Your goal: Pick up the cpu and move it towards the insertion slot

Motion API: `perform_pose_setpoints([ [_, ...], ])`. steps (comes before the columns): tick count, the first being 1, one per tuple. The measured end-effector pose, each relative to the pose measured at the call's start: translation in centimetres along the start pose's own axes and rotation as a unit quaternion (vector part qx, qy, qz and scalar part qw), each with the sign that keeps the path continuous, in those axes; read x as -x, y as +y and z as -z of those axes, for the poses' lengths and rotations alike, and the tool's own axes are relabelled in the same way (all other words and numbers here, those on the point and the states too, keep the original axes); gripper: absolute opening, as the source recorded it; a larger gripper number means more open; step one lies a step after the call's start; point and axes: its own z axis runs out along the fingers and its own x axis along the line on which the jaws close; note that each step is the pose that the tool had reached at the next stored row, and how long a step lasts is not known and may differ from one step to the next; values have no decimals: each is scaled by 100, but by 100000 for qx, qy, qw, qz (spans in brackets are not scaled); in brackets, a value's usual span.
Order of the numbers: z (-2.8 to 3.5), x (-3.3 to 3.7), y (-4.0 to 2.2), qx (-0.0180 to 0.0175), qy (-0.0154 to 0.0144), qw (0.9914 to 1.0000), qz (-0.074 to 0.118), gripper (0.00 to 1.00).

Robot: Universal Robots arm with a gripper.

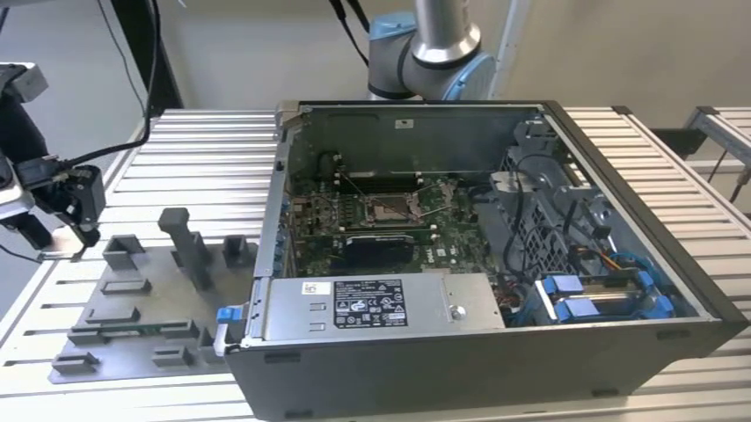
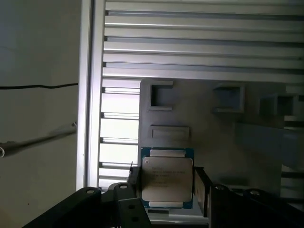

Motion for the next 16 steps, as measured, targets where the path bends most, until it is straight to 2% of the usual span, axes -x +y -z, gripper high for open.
perform_pose_setpoints([
  [2, 8, -2, 1, -39, -1144, 99993, 46, 0],
  [3, 28, -3, 2, -46, -1380, 99990, 51, 0],
  [7, 179, -8, 9, -41, -1445, 99990, 52, 0],
  [11, 300, -10, 13, -39, -1446, 99990, 51, 0],
  [16, 304, -11, 13, -40, -1441, 99990, 49, 0],
])
